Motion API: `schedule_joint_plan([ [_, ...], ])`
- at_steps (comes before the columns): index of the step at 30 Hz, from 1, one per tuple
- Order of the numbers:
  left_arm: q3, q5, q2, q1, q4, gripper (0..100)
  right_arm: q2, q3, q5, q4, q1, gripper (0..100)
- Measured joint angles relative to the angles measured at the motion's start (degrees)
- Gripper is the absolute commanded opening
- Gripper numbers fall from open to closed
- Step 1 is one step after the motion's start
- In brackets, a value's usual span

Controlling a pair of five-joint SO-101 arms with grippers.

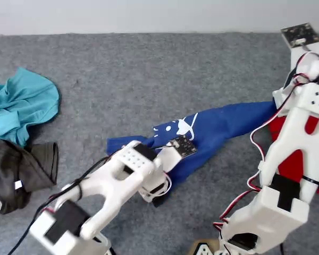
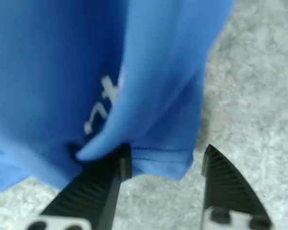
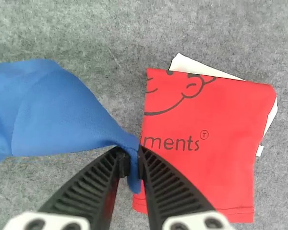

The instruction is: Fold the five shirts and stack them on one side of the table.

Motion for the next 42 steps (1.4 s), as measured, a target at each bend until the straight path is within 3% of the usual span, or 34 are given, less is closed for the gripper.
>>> schedule_joint_plan([
  [3,-4.66,0.53,5.36,0.0,2.37,22,0.0,0.0,0.0,0.0,0.0,0.9],
  [8,-9.67,3.16,9.67,0.18,4.31,8,0.0,0.0,0.0,0.26,0.0,0.9],
  [16,-12.84,3.52,2.02,-2.2,9.32,1,-0.88,0.0,0.0,0.35,0.0,0.9],
  [28,-20.75,-8.88,-30.68,-24.18,13.54,1,-9.85,0.0,0.0,0.35,-0.18,0.9],
  [42,-44.57,-9.14,-35.34,-38.07,13.54,1,-26.29,0.0,0.09,-3.6,-0.7,0.9],
])
